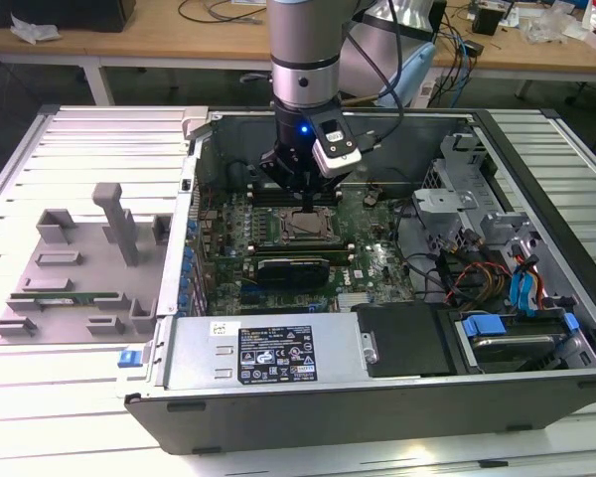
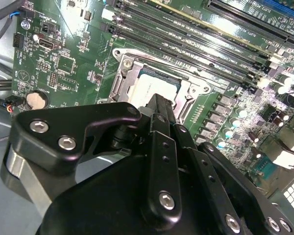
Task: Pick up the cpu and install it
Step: 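Install the second cpu locking lever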
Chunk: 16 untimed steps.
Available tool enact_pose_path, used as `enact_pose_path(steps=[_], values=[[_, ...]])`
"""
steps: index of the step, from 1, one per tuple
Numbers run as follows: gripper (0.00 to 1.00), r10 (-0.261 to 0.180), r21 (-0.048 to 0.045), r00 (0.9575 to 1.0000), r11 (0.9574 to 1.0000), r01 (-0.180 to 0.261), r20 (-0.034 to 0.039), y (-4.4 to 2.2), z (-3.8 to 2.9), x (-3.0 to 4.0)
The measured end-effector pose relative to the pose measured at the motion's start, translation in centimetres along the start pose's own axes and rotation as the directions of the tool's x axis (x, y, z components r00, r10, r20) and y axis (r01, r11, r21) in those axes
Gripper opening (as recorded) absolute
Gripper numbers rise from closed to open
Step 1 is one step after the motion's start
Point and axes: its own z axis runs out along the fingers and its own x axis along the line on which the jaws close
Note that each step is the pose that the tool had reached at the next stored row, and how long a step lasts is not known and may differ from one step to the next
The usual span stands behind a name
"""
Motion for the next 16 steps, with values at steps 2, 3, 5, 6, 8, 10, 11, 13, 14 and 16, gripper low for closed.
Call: enact_pose_path(steps=[2, 3, 5, 6, 8, 10, 11, 13, 14, 16], values=[[0.11, 0.0, 0.0001, 1.0, 1.0, 0.0, 0.0, 0.0, 0.0, 0.0], [0.11, 0.0, 0.0002, 1.0, 1.0, 0.0, 0.0, 0.0, 0.0, 0.0], [0.11, 0.0, 0.0001, 1.0, 1.0, 0.0, 0.0001, 0.0, -0.09, -0.01], [0.11, 0.0, 0.0002, 1.0, 1.0, 0.0, 0.0, 0.0, -0.14, -0.01], [0.11, 0.0, 0.0001, 1.0, 1.0, 0.0, 0.0, -0.01, -0.26, -0.02], [0.11, 0.0, 0.0002, 1.0, 1.0, 0.0, 0.0, -0.02, -0.51, -0.05], [0.11, 0.0, 0.0001, 1.0, 1.0, 0.0, 0.0, -0.03, -0.64, -0.06], [0.11, 0.0, 0.0001, 1.0, 1.0, 0.0, 0.0001, -0.04, -0.89, -0.08], [0.11, 0.0, 0.0001, 1.0, 1.0, 0.0, 0.0001, -0.04, -0.96, -0.09], [0.11, 0.0, -0.0002, 1.0, 1.0, 0.0, 0.0002, -0.04, -0.99, -0.09]])
